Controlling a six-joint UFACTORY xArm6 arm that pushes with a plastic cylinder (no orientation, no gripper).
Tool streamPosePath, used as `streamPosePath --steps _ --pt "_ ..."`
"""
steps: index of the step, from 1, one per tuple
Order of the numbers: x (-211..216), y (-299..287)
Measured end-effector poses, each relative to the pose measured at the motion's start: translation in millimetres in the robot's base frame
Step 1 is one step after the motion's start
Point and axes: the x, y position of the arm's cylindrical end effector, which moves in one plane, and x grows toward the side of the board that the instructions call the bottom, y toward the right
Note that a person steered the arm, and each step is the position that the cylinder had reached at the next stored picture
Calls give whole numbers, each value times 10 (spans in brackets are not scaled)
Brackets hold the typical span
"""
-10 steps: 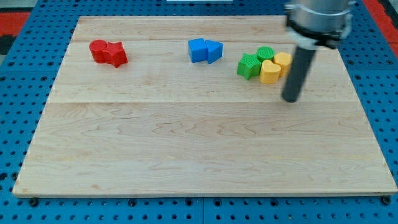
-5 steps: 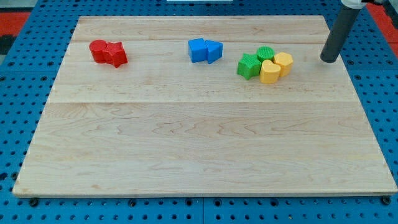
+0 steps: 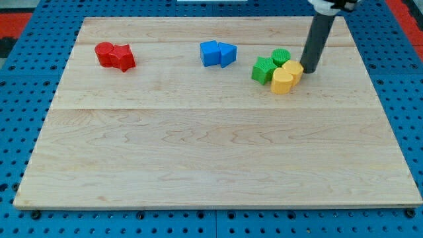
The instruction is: Move the yellow hexagon along with the yellow heart towards down
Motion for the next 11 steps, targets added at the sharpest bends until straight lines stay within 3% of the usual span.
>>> streamPosePath --steps 4,6,9,11 --pt "115 -574" --pt "463 -911" --pt "469 -1057" --pt "340 -1491"
